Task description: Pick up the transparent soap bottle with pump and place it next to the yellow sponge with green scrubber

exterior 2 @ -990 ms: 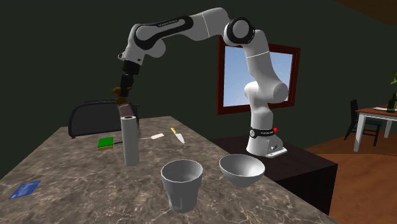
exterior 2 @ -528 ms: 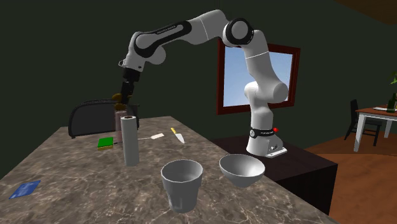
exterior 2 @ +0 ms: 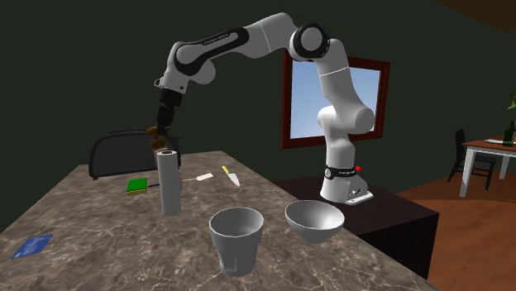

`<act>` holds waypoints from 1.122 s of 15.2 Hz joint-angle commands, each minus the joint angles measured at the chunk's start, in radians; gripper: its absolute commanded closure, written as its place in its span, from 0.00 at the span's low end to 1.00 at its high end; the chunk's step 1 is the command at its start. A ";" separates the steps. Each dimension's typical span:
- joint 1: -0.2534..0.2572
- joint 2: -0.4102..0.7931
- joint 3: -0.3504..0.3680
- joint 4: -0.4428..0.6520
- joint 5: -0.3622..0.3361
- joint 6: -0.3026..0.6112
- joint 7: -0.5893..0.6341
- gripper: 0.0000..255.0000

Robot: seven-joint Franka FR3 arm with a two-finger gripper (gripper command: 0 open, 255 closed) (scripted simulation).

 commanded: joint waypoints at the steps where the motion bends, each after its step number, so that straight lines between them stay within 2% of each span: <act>1: 0.000 0.000 0.000 0.000 0.000 0.000 0.000 0.00; 5: 0.000 0.000 0.000 0.000 0.000 0.000 0.000 0.00; 9: 0.005 -0.075 -0.019 0.018 -0.042 -0.086 0.025 0.00; 17: 0.005 -0.075 -0.019 0.018 -0.042 -0.086 0.025 0.00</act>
